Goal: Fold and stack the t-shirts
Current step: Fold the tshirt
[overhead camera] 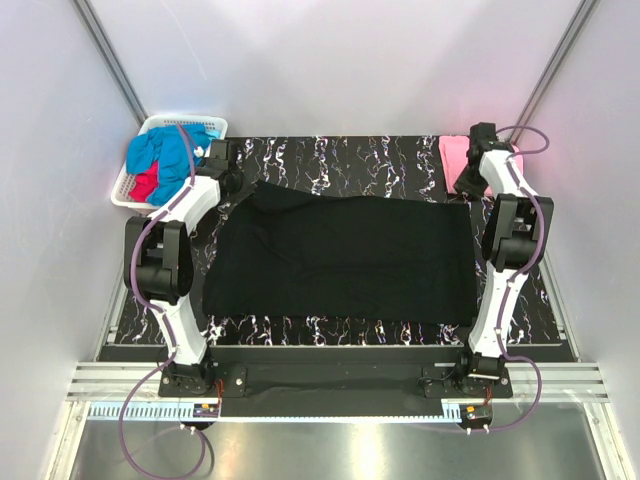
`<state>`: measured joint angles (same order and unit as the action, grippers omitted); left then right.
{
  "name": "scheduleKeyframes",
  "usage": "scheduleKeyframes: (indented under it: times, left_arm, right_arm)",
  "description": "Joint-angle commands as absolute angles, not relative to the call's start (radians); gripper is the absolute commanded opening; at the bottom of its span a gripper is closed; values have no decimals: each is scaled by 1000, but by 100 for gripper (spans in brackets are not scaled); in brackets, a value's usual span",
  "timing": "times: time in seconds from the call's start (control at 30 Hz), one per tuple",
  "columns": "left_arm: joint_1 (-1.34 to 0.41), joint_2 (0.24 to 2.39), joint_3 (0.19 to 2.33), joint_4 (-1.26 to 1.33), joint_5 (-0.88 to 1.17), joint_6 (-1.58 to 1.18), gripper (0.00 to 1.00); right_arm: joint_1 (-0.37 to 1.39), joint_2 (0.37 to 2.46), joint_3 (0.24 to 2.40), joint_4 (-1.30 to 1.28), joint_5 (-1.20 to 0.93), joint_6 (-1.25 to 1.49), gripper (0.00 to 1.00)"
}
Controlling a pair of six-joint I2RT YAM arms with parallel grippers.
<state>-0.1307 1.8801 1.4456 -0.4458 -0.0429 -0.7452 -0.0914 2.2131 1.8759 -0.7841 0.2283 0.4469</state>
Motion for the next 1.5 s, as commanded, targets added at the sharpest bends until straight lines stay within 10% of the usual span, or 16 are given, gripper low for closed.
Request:
scheduleKeyframes:
  times: [0.0, 1.2, 1.47]
  left_arm:
    - [-126, 1842, 1442, -411, -25, -727, 0]
    - [-126, 1830, 1443, -414, -26, -735, 0]
    - [-126, 1827, 1445, -417, -32, -724, 0]
  right_arm:
    - [-115, 2255, 1971, -833, 287, 404, 41]
    - [-153, 2414, 2066, -942, 124, 396, 43]
    - [-156, 2419, 2066, -951, 124, 408, 0]
